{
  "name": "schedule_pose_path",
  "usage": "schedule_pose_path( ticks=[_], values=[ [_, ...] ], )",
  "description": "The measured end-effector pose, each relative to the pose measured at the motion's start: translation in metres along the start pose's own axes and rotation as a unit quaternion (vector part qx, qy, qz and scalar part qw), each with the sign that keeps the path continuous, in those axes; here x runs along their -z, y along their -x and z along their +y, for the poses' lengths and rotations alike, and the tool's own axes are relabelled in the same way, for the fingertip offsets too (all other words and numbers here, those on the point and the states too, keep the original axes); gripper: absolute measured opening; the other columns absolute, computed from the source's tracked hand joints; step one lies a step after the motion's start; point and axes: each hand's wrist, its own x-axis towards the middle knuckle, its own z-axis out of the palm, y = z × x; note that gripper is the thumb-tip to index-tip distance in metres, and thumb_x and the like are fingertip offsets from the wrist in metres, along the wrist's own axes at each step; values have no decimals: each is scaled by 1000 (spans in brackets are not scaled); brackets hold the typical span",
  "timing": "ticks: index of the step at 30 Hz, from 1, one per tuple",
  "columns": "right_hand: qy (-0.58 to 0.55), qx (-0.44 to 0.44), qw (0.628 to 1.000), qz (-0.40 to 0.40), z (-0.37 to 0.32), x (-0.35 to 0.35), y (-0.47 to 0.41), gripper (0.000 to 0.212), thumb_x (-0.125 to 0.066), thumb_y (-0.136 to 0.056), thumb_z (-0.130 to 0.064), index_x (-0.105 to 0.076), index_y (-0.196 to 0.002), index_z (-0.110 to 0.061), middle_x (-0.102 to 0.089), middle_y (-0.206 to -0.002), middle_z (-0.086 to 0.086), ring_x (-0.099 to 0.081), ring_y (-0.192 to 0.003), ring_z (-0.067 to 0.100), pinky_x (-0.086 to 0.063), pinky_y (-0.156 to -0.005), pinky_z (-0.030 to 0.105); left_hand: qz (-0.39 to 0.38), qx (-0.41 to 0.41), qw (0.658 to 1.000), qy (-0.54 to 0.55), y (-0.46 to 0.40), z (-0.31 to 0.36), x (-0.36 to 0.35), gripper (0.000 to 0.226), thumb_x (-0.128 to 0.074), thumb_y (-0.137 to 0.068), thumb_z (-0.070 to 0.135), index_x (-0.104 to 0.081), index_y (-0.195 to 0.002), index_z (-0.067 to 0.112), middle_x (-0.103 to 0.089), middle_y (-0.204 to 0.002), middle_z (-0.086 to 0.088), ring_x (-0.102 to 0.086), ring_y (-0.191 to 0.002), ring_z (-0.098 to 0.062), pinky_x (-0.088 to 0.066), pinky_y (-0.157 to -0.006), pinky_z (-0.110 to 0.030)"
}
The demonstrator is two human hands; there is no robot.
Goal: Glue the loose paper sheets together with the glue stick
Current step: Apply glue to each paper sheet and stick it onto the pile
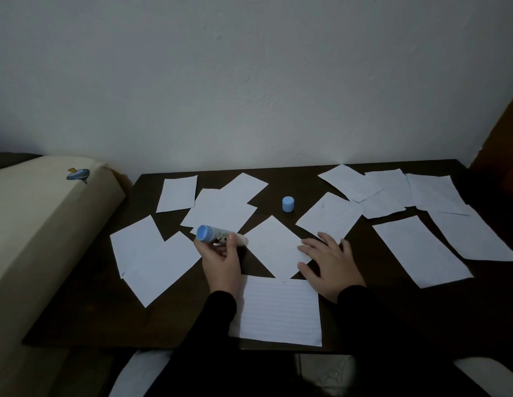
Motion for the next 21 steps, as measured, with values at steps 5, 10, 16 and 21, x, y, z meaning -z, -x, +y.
schedule_pose_path(
  ticks=[5, 10, 16, 21],
  values=[
    [-8, 54, 997, 47, 1, 0, 5, 72, -12, -86, -64, -57, -129, -28, -50, -120, -12, -37, -123, 8, -9, -113, 48, -6, 0, 1000, -2, 0, -1, 0, 49, -60, -94, 21, -33, -135, 16, -52, -115, 3, -54, -98, -7, -43, -83, -23],
    [-12, 51, 999, 12, 1, -2, 2, 56, -16, -94, -51, -40, -142, -32, -40, -136, -12, -29, -132, 11, -10, -114, 44, -9, -2, 1000, -10, 0, 1, 0, 51, -59, -94, 21, -32, -137, 16, -50, -117, 3, -54, -95, -5, -42, -87, -24],
    [-6, 55, 996, -65, 3, -1, -3, 57, -18, -95, -55, -32, -147, -36, -22, -155, -16, -3, -145, 11, 10, -114, 55, -17, -12, 1000, -7, 2, 0, 0, 51, -61, -94, 22, -32, -135, 20, -51, -104, 14, -54, -92, -3, -43, -83, -23],
    [-12, 66, 996, -64, 4, -1, -2, 48, -22, -100, -40, -28, -147, -37, -25, -153, -19, -7, -143, 10, 9, -114, 53, -76, -41, 996, -24, 10, 5, -1, 49, -64, -92, 21, -35, -131, 27, -52, -104, 18, -55, -94, 0, -41, -77, -11]
  ],
)
